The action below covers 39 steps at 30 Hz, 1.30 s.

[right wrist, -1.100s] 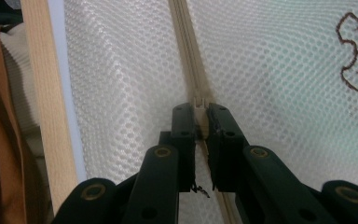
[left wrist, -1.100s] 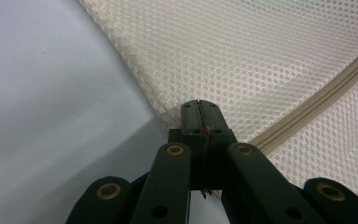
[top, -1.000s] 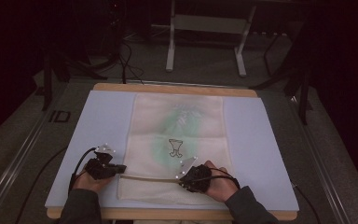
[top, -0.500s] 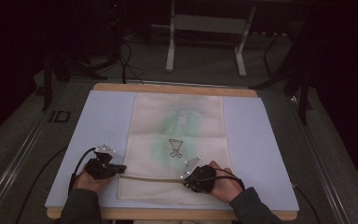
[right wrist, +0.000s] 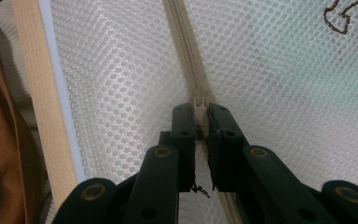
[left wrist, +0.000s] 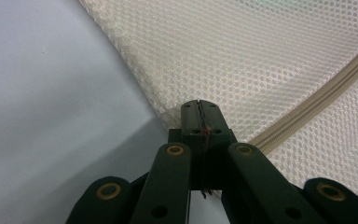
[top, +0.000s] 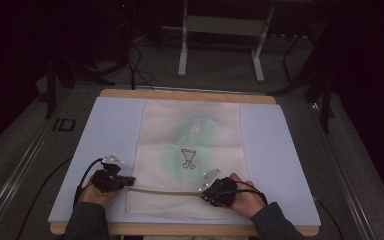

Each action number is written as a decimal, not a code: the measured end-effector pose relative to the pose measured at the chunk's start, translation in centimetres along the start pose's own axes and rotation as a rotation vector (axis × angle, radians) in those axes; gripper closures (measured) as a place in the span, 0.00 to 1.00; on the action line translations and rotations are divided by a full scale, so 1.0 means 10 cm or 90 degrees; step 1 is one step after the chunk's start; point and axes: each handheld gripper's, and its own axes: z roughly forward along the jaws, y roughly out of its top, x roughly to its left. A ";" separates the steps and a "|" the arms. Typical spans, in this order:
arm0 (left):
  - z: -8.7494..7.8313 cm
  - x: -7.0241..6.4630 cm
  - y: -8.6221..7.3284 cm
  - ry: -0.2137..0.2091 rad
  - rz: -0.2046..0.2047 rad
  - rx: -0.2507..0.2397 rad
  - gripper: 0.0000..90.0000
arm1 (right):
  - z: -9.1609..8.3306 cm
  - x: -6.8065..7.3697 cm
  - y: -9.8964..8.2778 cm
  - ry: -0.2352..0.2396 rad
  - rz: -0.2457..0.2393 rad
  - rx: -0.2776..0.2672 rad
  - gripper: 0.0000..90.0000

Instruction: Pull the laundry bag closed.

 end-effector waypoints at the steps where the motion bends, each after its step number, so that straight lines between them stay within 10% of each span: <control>1: 0.00 0.00 0.00 0.000 0.000 0.000 1.00 | 0.00 0.00 0.00 0.000 -0.002 0.000 0.91; 39: 0.00 0.00 0.00 0.000 0.001 0.000 1.00 | -0.22 -0.12 -0.28 -0.013 0.003 0.006 0.91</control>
